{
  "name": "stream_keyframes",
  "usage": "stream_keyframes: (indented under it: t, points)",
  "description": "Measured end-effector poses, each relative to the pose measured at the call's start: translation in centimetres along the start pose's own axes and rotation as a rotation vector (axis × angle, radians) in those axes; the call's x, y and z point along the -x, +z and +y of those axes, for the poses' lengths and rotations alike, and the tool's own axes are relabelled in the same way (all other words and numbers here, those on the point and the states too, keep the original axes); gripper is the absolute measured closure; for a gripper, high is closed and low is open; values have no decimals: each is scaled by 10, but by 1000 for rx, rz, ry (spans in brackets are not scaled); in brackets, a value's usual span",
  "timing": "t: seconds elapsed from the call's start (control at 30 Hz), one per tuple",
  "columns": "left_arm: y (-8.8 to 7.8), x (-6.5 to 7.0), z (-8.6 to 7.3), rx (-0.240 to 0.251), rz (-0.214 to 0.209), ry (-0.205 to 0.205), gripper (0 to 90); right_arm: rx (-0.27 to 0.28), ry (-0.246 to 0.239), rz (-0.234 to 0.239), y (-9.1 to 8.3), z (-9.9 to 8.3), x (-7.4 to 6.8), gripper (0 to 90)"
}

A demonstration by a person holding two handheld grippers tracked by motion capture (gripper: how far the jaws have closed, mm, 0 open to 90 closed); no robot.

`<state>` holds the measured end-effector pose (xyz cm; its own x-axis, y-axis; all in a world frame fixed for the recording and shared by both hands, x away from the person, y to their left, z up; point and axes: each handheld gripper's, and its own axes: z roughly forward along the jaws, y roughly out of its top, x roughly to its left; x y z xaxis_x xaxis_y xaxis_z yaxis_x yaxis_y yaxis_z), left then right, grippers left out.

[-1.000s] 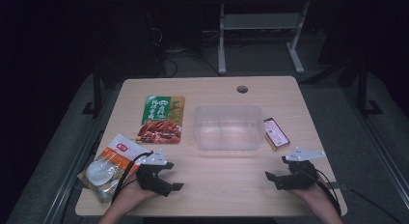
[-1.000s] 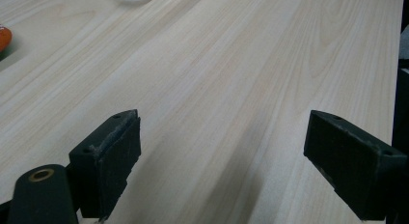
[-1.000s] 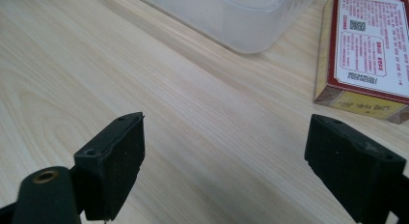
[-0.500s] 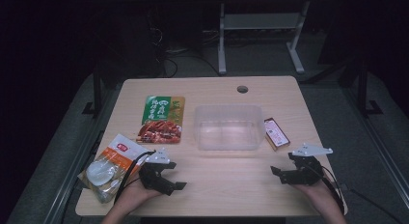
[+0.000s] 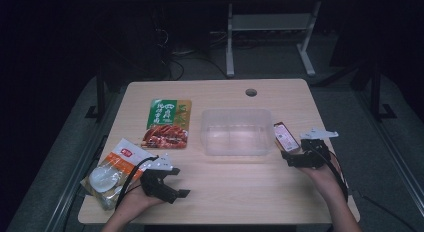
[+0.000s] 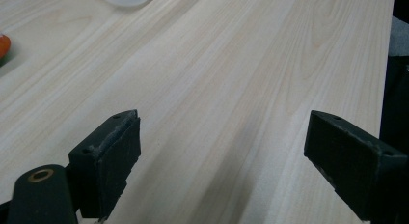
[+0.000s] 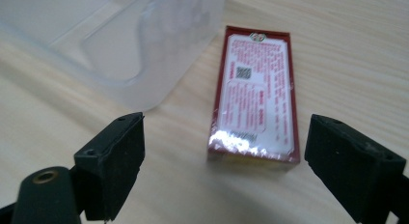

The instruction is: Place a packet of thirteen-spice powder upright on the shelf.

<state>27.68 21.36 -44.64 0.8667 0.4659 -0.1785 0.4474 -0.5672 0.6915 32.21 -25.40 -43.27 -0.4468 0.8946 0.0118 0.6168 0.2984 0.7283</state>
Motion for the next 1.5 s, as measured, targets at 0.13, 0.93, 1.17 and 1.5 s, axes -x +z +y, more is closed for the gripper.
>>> stream_keyframes:
  t: [0.13,0.93,1.17,1.5]
  points:
    - [1,-2,3,-15,7,-5,120,-9,13,-2,18,10,14,135]
    - [3,-11,1,15,23,-31,140,-153,32,-6,51,0,22,226]
    - [2,-11,-1,22,21,-25,143,-152,30,-3,50,0,22,294]
    - [1,-13,-4,35,9,-21,143,-133,52,0,44,1,25,315]
